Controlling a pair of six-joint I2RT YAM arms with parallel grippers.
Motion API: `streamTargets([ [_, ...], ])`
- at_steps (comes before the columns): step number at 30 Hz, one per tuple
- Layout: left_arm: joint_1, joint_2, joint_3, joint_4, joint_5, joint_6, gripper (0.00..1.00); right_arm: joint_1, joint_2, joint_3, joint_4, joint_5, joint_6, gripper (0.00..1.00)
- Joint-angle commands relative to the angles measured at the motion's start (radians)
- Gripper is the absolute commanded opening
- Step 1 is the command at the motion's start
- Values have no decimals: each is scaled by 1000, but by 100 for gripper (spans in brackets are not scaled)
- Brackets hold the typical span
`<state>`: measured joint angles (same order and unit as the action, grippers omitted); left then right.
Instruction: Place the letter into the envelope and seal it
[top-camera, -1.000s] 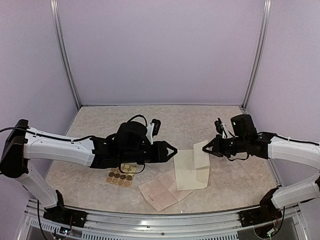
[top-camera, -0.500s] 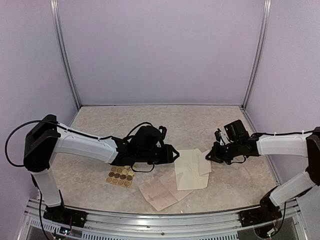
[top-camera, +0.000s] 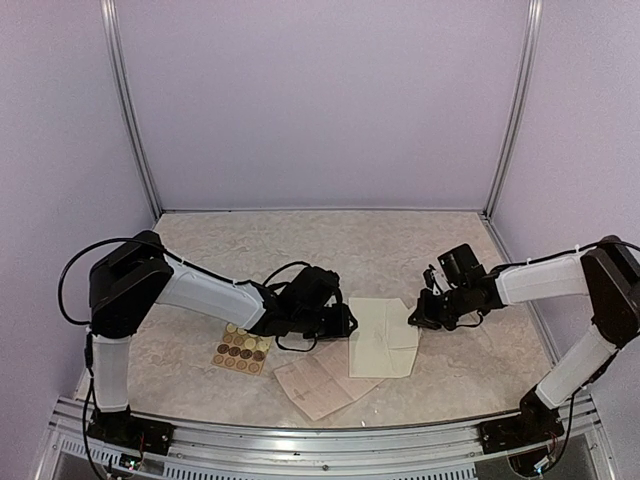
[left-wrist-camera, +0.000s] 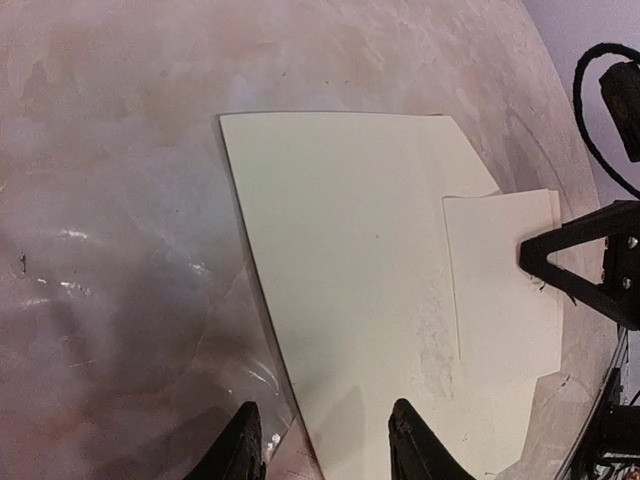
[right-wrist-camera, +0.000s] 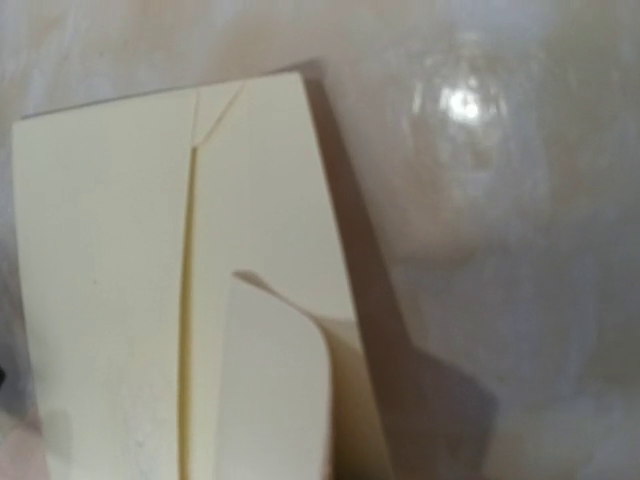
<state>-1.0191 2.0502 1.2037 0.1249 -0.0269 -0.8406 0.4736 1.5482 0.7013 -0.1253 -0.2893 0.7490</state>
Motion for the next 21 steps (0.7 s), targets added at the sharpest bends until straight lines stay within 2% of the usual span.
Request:
streamTargets([
  [1, 12, 36, 40, -17, 4, 19, 40, -11, 33, 32, 16, 22, -18, 0],
  [7, 17, 80, 58, -2, 21, 29, 37, -11, 72, 59, 28, 15, -21, 0],
  [10, 20, 102, 72, 1, 57, 26, 30, -9, 96, 75, 36, 9, -22, 0],
  [21, 19, 131, 85, -7, 74, 32, 23, -1, 178, 116, 81, -33, -13, 0],
])
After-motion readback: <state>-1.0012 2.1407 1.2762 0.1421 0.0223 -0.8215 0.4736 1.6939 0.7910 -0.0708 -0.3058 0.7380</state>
